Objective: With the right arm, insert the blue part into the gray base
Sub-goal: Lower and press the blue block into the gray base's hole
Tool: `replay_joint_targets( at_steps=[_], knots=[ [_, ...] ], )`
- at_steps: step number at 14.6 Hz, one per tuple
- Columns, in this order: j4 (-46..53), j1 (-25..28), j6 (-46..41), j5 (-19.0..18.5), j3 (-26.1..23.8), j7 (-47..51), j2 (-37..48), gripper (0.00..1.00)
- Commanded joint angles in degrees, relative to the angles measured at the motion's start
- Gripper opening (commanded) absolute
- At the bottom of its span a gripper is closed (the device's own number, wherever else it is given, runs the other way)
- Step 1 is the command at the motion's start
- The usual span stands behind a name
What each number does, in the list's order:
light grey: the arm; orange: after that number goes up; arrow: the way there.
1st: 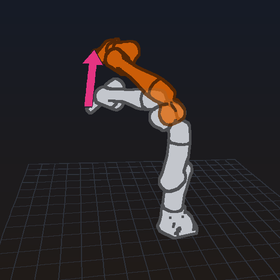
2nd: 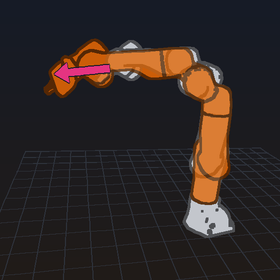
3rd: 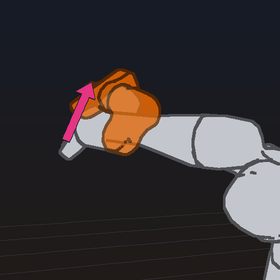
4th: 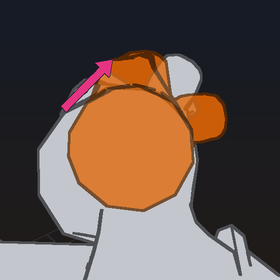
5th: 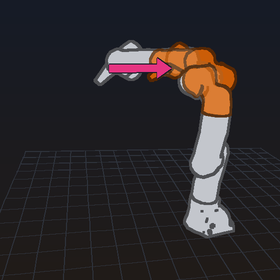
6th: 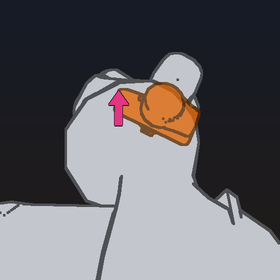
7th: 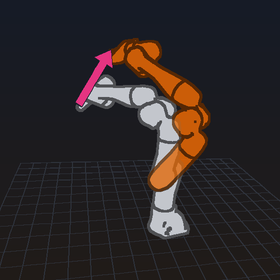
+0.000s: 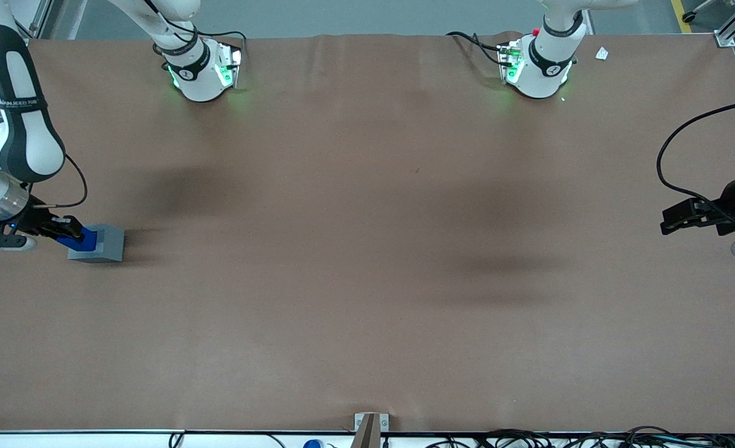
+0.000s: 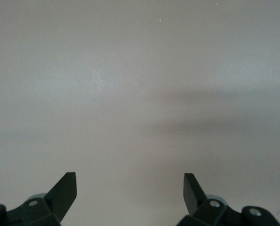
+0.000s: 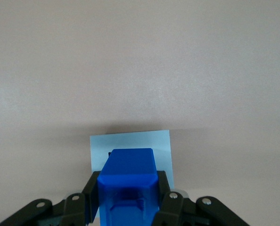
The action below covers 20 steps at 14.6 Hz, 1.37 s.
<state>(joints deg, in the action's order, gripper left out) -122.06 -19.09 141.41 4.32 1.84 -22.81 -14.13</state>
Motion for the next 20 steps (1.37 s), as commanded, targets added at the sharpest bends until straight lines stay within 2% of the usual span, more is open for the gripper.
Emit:
replay_joint_targets(
  at_steps=[1,20],
  knots=[
    [0.3,-0.7,1.5,0.9,-0.6,-0.9,-2.9,0.16],
    [0.2,-0.6,-3.2,0.8,-0.6,-1.1,-1.5,0.16]
  ],
)
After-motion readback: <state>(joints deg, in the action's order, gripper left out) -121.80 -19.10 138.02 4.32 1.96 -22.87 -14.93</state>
